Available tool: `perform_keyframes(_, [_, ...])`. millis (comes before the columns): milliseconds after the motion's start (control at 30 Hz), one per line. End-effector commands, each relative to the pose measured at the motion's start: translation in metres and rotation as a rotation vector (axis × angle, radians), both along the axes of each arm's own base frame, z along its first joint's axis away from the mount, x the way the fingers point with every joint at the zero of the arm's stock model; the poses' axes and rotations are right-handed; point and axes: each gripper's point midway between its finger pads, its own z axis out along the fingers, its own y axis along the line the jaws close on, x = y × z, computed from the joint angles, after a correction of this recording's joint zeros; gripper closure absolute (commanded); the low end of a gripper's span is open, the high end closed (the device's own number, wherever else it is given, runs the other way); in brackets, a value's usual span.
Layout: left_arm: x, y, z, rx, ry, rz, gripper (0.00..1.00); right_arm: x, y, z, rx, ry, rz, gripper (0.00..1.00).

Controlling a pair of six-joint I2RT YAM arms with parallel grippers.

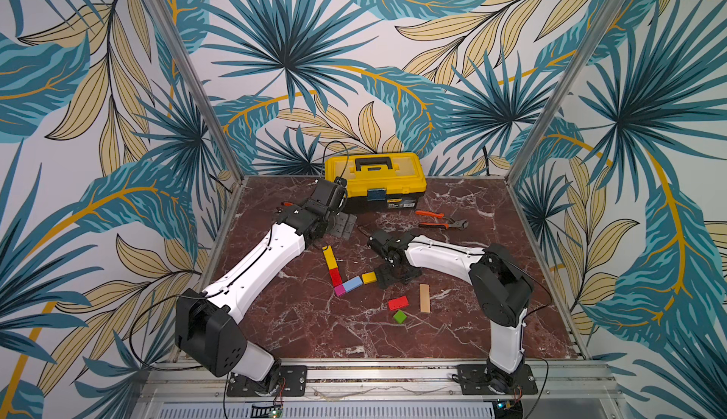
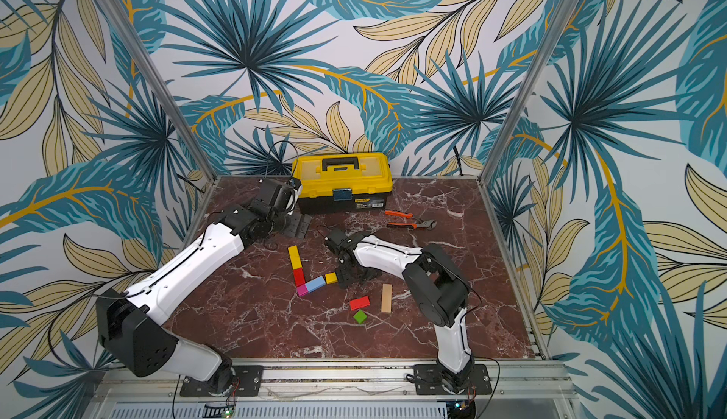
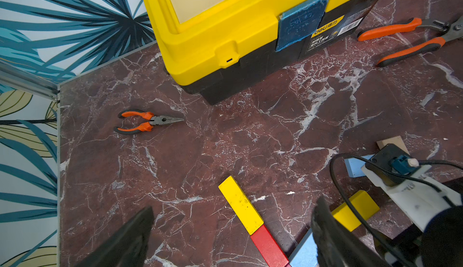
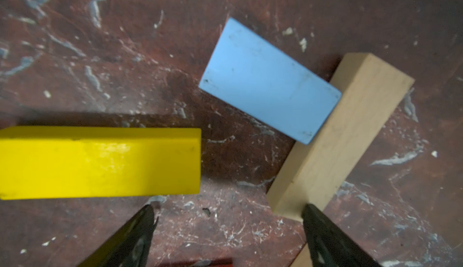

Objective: Assemble the letter v with building blocks
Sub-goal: Assemble the building block at the center of the board.

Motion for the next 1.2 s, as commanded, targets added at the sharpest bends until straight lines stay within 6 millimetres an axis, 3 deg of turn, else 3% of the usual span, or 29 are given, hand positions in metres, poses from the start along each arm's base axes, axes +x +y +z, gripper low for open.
perform_keyframes(0, [-0.001,0.003,-0.001,-0.007,0.000,0.002,0.01,-0.001,-0.005,-0.008,-0.045,0.022,-0.003,0.07])
perform_keyframes(600, [-0.001,0.002,-0.002,-0.009,0.003,-0.001,0.01,0.010,0.010,-0.009,-0.023,0.022,0.015,0.07])
perform_keyframes(900, [-0.001,0.001,-0.003,-0.010,0.005,-0.003,0.01,0.012,0.011,0.010,0.002,-0.015,0.025,0.07])
perform_keyframes(1167, [0.001,0.000,-0.003,-0.012,0.008,-0.004,0.01,0.019,-0.001,0.037,0.013,-0.075,0.022,0.07])
